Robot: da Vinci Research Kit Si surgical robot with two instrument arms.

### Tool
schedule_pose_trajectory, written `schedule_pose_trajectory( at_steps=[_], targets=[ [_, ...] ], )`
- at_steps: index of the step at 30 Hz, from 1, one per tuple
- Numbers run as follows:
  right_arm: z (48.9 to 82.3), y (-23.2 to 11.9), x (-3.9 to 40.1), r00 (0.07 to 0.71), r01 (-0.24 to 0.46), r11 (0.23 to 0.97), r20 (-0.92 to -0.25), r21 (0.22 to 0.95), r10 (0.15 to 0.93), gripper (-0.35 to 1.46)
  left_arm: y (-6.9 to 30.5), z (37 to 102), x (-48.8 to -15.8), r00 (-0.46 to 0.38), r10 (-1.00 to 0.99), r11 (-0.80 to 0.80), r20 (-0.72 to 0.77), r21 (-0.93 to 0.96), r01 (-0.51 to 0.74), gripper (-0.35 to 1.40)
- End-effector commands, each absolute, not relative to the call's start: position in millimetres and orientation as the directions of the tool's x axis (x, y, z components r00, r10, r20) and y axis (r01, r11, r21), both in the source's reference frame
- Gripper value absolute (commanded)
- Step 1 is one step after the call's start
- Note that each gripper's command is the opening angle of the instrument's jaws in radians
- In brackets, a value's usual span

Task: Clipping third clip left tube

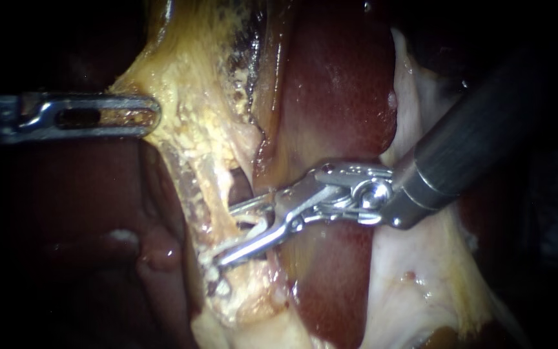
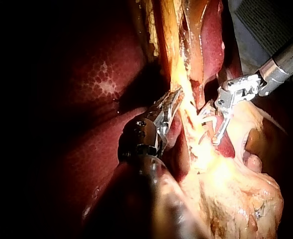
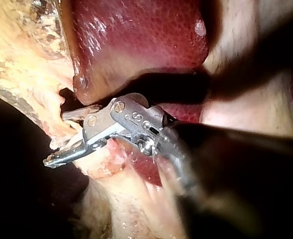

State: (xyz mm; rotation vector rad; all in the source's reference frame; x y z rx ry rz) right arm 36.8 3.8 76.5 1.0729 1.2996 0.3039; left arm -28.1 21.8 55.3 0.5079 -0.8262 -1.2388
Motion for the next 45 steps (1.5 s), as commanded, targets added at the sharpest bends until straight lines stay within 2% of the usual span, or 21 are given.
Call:
schedule_pose_trajectory(
  at_steps=[1, 8, 13, 20, 28, 39, 42, 45],
  targets=[
    [76.6, 3.8, 36.9, 0.299, 0.372, 0.512, -0.622, 0.774, 0.724, 0.47, 21.8, 55.3, -28.1, 0.102, -0.957, 0.274, 0.27, 0.738, 0.617, -0.35],
    [76.9, 4.1, 37.6, 0.241, 0.394, 0.504, -0.615, 0.769, 0.751, 0.46, 21.8, 55.3, -28.2, 0.102, -0.957, 0.274, 0.27, 0.738, 0.617, -0.35],
    [76.8, 4.1, 37.6, 0.227, 0.413, 0.501, -0.619, 0.76, 0.752, 0.46, 21.8, 55.3, -28.2, 0.102, -0.957, 0.274, 0.27, 0.738, 0.617, -0.35],
    [76.1, 3.8, 37.0, 0.213, 0.472, 0.422, -0.564, 0.775, 0.798, 0.45, 21.9, 55.5, -28.1, 0.102, -0.957, 0.274, 0.27, 0.738, 0.617, -0.35],
    [75.6, 3.4, 36.8, 0.224, 0.497, 0.383, -0.542, 0.779, 0.81, 0.44, 22.5, 56.4, -27.5, 0.099, -0.957, 0.274, 0.274, 0.732, 0.624, -0.35],
    [76.4, 0.5, 40.6, 0.23, 0.513, 0.352, -0.521, 0.783, 0.822, 0.42, 22.7, 58.1, -27.8, 0.096, -0.955, 0.276, 0.28, 0.728, 0.628, -0.35],
    [76.4, 0.3, 41.5, 0.224, 0.516, 0.331, -0.497, 0.79, 0.838, 0.42, 22.6, 58.1, -27.9, 0.095, -0.955, 0.276, 0.28, 0.727, 0.629, -0.35],
    [76.4, 0.6, 42.0, 0.226, 0.49, 0.304, -0.456, 0.817, 0.861, 0.41, 22.6, 58.1, -28.0, 0.095, -0.955, 0.276, 0.28, 0.727, 0.629, -0.35]
  ],
)
